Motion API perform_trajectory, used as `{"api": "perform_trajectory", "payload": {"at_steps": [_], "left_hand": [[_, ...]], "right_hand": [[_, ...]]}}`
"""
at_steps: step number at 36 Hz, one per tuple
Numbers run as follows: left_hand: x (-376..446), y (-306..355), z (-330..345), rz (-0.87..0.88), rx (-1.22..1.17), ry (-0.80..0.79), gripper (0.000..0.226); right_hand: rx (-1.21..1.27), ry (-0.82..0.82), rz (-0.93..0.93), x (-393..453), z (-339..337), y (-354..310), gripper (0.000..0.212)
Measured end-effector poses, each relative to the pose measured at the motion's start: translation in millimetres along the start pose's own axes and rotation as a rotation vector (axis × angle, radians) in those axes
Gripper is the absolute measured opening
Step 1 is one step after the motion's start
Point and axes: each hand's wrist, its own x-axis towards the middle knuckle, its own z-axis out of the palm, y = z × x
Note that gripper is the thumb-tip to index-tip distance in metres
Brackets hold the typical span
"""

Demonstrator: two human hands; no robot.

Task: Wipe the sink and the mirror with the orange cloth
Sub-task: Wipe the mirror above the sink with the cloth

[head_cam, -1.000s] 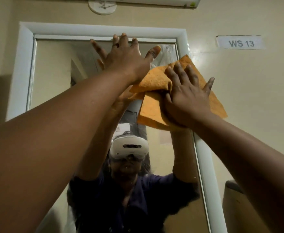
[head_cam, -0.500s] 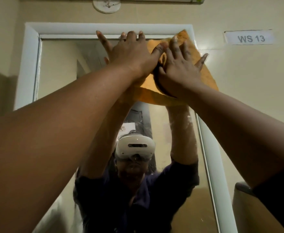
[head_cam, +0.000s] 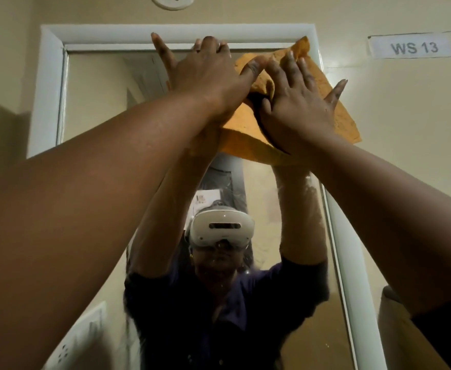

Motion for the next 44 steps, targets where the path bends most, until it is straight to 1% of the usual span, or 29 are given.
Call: {"api": "perform_trajectory", "payload": {"at_steps": [6,12,17,20,24,28,31,33,39,44], "left_hand": [[-1,-1,-1,0.002,0.0,-0.021,0.076],[-1,-1,-4,-0.003,-0.007,-0.025,0.077],[-1,0,-4,-0.01,0.004,-0.029,0.078],[0,1,-6,-0.008,0.018,-0.043,0.078],[3,0,-9,-0.012,0.029,-0.055,0.078],[4,-2,-8,-0.013,0.025,-0.051,0.077],[6,-3,-7,-0.009,0.012,-0.057,0.076],[7,-4,-7,-0.014,-0.012,-0.059,0.076],[8,-6,-6,-0.024,-0.039,-0.035,0.073],[5,-5,-4,-0.006,-0.03,-0.029,0.074]], "right_hand": [[-0.024,-0.067,-0.012,-50,1,7,0.063],[-0.017,-0.08,-0.025,-121,10,15,0.072],[0.019,-0.028,-0.031,-156,23,17,0.063],[0.014,-0.046,-0.037,-152,22,16,0.066],[0.005,-0.089,-0.012,-118,13,11,0.075],[-0.014,-0.085,0.047,-70,8,3,0.066],[0.002,-0.042,0.052,-39,9,-5,0.065],[0.012,-0.03,0.026,-23,9,-14,0.064],[0.031,-0.044,-0.166,-14,8,-24,0.062],[0.056,-0.059,-0.165,-44,9,-15,0.063]]}}
